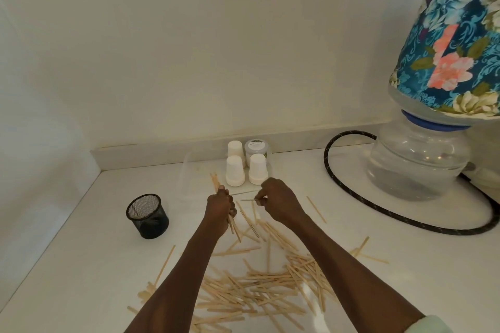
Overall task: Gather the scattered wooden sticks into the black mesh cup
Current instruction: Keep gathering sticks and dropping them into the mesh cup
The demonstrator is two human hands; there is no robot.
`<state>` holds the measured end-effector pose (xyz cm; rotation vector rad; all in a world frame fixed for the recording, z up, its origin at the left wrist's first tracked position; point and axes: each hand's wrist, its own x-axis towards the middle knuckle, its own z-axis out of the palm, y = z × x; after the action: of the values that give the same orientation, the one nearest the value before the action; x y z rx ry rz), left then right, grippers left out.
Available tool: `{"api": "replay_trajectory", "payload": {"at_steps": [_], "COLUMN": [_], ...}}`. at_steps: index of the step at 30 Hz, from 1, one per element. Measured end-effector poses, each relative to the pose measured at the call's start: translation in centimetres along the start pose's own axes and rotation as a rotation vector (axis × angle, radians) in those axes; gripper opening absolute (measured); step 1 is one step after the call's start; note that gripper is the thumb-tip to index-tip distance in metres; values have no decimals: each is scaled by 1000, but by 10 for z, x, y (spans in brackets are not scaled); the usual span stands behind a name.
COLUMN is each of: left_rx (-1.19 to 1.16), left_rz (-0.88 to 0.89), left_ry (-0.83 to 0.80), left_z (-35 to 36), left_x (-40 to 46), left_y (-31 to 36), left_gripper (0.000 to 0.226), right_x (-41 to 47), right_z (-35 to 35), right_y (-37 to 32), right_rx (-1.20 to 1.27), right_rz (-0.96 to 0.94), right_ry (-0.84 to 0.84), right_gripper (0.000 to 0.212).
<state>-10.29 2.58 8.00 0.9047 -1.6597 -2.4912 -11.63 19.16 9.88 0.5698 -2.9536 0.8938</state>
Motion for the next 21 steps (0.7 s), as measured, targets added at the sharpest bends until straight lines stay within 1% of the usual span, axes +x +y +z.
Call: {"api": "replay_trajectory", "payload": {"at_steps": [1, 4, 7, 9, 11, 14, 16, 17, 18, 21], "left_rx": [11, 18, -15, -57, -110, -181, -172, -154, -132, 4], "left_rz": [-10, -51, -68, -66, -58, -51, -42, -30, -11, 74], "left_ry": [-33, -123, -183, -169, -117, -52, -26, -14, -3, -14], "left_z": [1, 3, 1, -1, -3, -6, -5, -4, -2, 6], "left_x": [-3, -9, -13, -13, -11, -6, -6, -6, -7, -12], "left_y": [-1, 0, 2, 4, 4, 1, -3, -5, -7, -9], "left_gripper": [34, 33, 35, 34, 31, 32, 34, 36, 39, 61], "right_x": [2, 6, 5, 3, 2, -1, -3, -3, -3, -2], "right_z": [3, 9, 13, 14, 15, 14, 12, 12, 11, 11], "right_y": [-2, -6, -7, -8, -7, -9, -13, -17, -21, -38], "right_rx": [-25, -113, -136, -68, -16, 93, 196, 262, 345, 588], "right_rz": [-49, -160, -159, -144, -132, -75, -30, -3, 40, 190], "right_ry": [17, -24, -25, -32, -36, 13, 28, 38, 61, 151], "right_gripper": [17, 18, 21, 20, 20, 34, 43, 42, 37, 11]}}
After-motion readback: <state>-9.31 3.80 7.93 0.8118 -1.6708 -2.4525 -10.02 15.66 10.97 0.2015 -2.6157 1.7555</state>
